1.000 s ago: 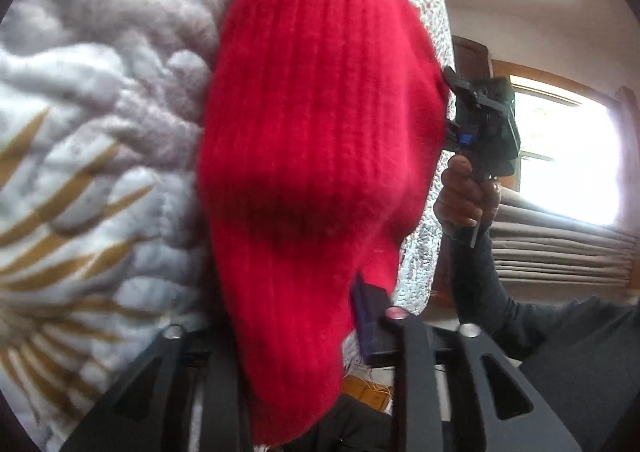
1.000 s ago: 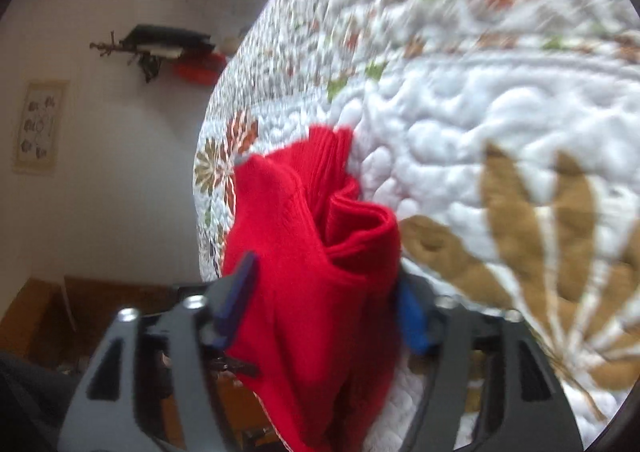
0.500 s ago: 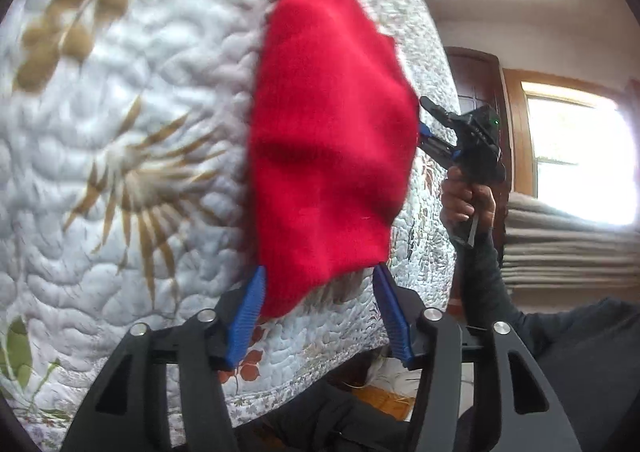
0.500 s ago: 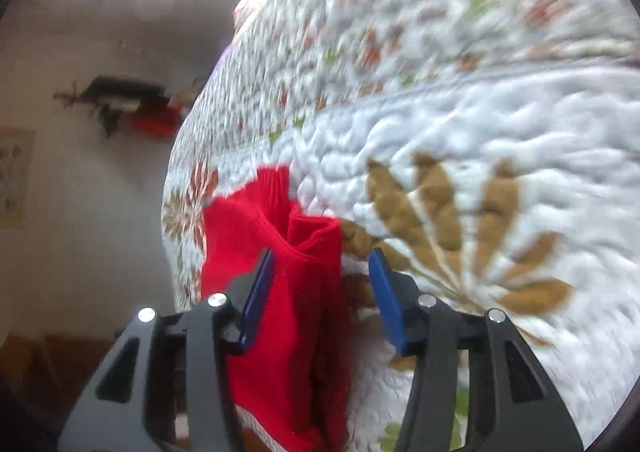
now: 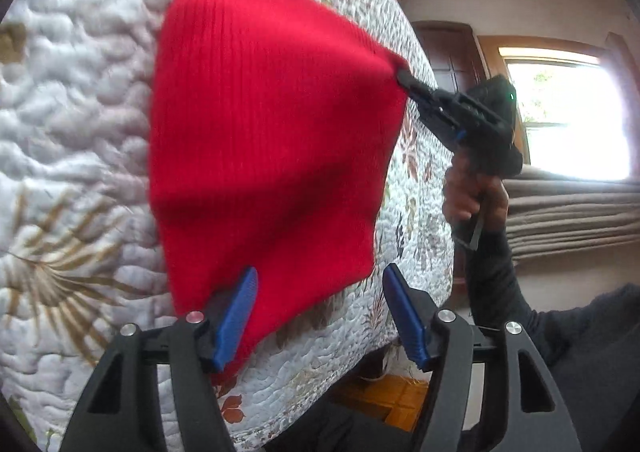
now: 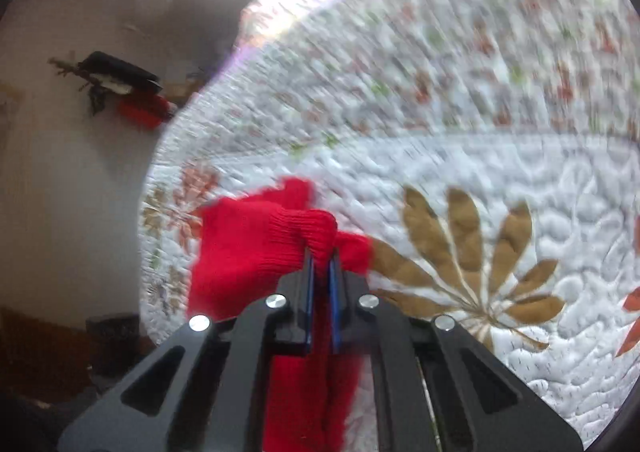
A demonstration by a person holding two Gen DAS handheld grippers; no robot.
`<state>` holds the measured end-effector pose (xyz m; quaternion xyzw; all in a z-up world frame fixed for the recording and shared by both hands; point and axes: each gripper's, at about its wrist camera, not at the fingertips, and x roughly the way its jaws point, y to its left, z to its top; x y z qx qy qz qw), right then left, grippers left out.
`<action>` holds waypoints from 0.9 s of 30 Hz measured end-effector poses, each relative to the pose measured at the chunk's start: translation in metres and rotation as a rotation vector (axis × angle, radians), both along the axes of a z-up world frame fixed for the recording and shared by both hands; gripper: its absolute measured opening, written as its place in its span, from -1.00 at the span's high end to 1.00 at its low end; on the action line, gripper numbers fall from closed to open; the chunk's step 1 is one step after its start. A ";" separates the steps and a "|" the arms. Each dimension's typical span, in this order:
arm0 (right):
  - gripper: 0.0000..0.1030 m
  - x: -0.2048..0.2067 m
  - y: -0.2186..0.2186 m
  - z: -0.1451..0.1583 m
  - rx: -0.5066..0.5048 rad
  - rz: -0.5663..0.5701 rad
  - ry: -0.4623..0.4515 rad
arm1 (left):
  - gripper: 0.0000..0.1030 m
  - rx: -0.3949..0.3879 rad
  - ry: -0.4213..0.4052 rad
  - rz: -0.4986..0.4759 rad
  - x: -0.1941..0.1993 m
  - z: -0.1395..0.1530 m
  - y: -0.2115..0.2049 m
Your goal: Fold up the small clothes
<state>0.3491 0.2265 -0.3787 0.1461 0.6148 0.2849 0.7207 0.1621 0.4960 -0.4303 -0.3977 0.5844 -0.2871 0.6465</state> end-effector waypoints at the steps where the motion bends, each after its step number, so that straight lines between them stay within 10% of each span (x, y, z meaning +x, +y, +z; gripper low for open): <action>1: 0.89 0.001 -0.001 -0.009 -0.009 -0.004 0.020 | -0.26 -0.004 0.003 -0.002 -0.001 0.002 0.000; 7: 0.36 -0.009 -0.012 0.012 0.061 -0.053 -0.001 | -0.27 -0.032 -0.133 0.021 0.035 0.045 0.023; 15: 0.43 -0.030 0.023 -0.014 0.256 0.073 0.159 | -0.24 -0.107 -0.142 0.044 0.107 0.002 0.038; 17: 1.00 -0.027 0.015 -0.038 0.233 0.051 0.184 | 0.17 -0.048 -0.107 0.038 0.110 -0.022 0.035; 20: 1.00 -0.022 -0.012 -0.064 0.279 -0.036 0.231 | 0.51 -0.036 -0.093 0.063 0.110 -0.033 0.041; 27: 0.84 -0.058 0.001 -0.029 0.307 0.044 0.198 | 0.21 -0.128 -0.161 0.057 0.070 0.016 0.039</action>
